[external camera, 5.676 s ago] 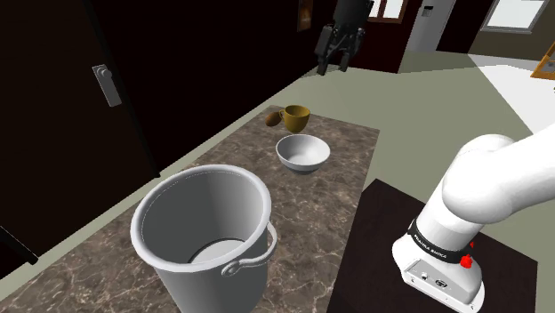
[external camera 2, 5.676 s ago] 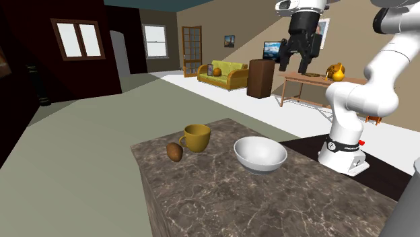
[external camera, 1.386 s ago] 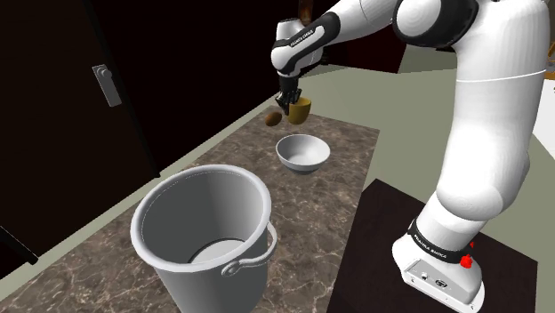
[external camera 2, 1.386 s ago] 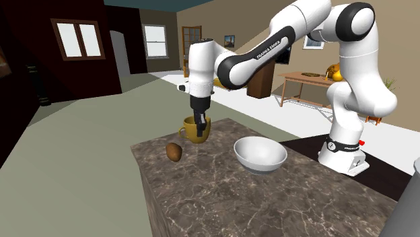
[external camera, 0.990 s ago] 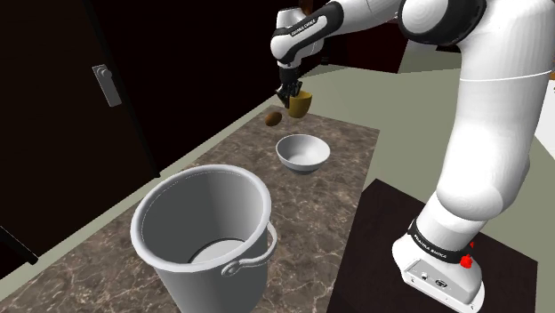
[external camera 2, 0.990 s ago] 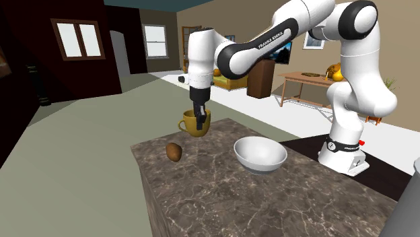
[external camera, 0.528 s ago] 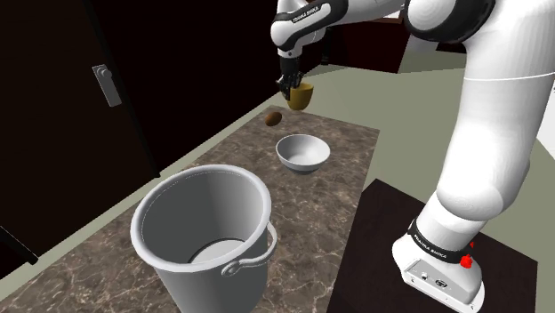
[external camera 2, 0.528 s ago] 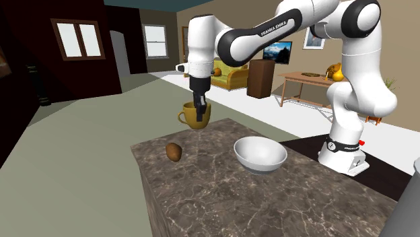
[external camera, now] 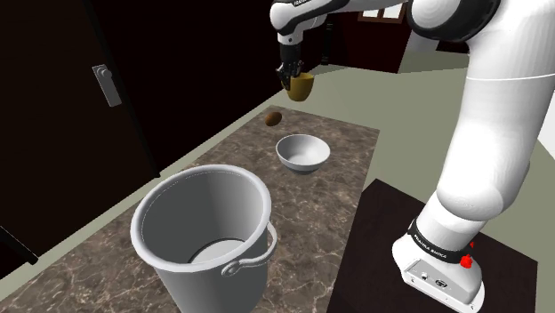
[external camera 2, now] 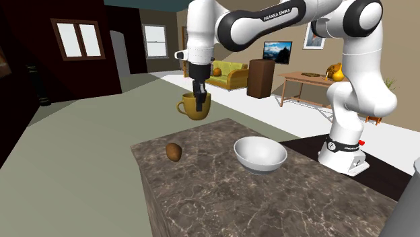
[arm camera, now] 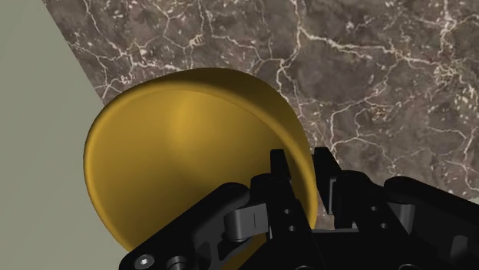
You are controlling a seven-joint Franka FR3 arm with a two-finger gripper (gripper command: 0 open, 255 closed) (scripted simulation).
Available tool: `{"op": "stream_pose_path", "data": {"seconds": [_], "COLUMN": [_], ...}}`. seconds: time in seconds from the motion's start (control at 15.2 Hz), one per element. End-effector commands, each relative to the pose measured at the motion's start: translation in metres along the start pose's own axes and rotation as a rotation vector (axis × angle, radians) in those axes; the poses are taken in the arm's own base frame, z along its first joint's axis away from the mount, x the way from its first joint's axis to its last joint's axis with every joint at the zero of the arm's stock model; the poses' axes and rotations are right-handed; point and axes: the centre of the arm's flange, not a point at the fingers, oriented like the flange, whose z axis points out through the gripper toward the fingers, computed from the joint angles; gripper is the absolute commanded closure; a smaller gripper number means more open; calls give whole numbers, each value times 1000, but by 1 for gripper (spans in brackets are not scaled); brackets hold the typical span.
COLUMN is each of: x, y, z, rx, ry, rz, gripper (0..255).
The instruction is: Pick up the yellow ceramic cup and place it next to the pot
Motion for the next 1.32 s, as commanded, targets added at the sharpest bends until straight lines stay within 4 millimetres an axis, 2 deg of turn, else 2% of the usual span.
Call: {"op": "stream_pose_path", "data": {"seconds": [0.0,1.25], "x": [0,4], "y": [2,13], "z": [-11,-111], "rx": [0,0], "ry": [0,0], "rz": [0,0], "gripper": [255,255]}}
